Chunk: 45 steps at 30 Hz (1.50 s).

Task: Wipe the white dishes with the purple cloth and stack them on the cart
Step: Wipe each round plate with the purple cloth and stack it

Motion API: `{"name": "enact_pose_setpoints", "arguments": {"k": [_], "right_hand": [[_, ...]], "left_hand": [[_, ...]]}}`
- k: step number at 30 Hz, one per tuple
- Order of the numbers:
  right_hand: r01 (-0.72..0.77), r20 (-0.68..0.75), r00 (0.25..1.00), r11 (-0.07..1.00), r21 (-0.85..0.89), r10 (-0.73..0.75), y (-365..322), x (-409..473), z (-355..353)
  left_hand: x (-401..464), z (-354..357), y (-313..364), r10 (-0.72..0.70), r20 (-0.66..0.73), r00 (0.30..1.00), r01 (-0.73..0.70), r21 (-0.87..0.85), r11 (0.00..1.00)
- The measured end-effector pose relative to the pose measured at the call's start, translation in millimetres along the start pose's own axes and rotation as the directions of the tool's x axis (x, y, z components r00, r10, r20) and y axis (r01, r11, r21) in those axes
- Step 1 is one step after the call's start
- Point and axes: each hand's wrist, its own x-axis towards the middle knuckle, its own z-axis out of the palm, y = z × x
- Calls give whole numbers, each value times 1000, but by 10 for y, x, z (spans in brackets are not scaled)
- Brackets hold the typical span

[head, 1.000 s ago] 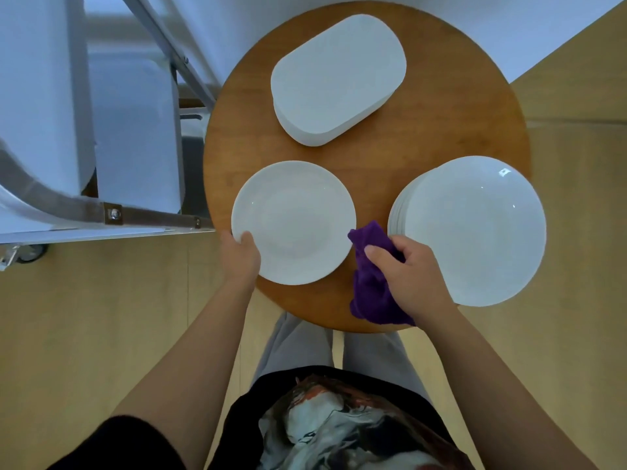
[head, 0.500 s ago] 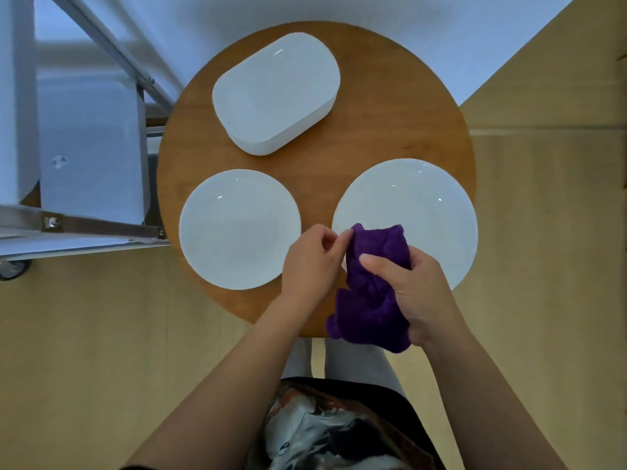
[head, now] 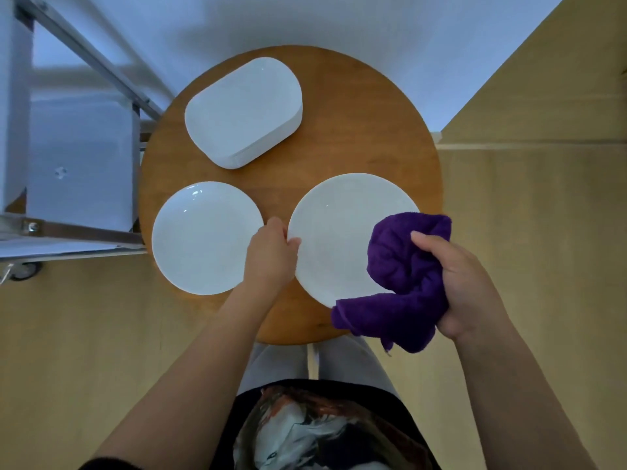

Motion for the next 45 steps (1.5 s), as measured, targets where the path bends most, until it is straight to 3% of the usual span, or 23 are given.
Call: {"name": "enact_pose_setpoints", "arguments": {"k": [5,8,13,16,20,22,25,27,29,32,34,35,38,42,45], "right_hand": [[-12,-56,998,1000,13,13,-144,31,-207],[-22,-105,994,998,61,29,-172,64,-297],[-7,-192,981,989,148,36,-120,85,-356],[6,-235,971,981,193,41,-57,84,-356],[74,-224,974,970,231,-21,-26,50,-286],[138,-172,979,973,185,-106,-38,-1,-196],[272,-107,952,951,-145,-288,-78,-120,17],[379,87,924,861,-339,-372,-86,-180,233],[497,388,863,682,-536,-324,-39,-183,463],[631,610,775,159,-759,-166,112,-49,667],[667,701,680,-217,-713,-216,156,70,706],[683,759,614,-337,-648,-215,157,125,701],[722,850,522,-493,-486,-75,179,225,685],[765,909,417,-541,-349,3,399,99,904],[726,899,431,-560,-400,-84,593,-29,1126]], "left_hand": [[-66,4,95,5,-110,994,-4,9,1000],[-102,-45,126,30,-165,986,-47,-100,994],[-108,-160,164,-117,6,993,104,-520,848],[-176,-128,230,-75,186,980,178,-630,756],[-259,-157,311,-58,248,967,223,-713,664],[-299,-179,309,-43,265,963,237,-763,602],[-360,-182,279,5,267,964,219,-802,556],[-390,-202,239,36,302,953,244,-829,503],[-409,-260,198,68,354,933,298,-863,408],[-430,-377,130,36,387,921,361,-887,288],[-422,-467,43,-6,413,911,403,-885,232],[-411,-510,-23,-22,421,907,415,-882,222],[-377,-648,-198,-56,433,900,434,-875,216],[-366,-785,-240,-49,470,881,469,-859,206],[-354,-837,-244,-96,442,892,452,-872,187]]}}
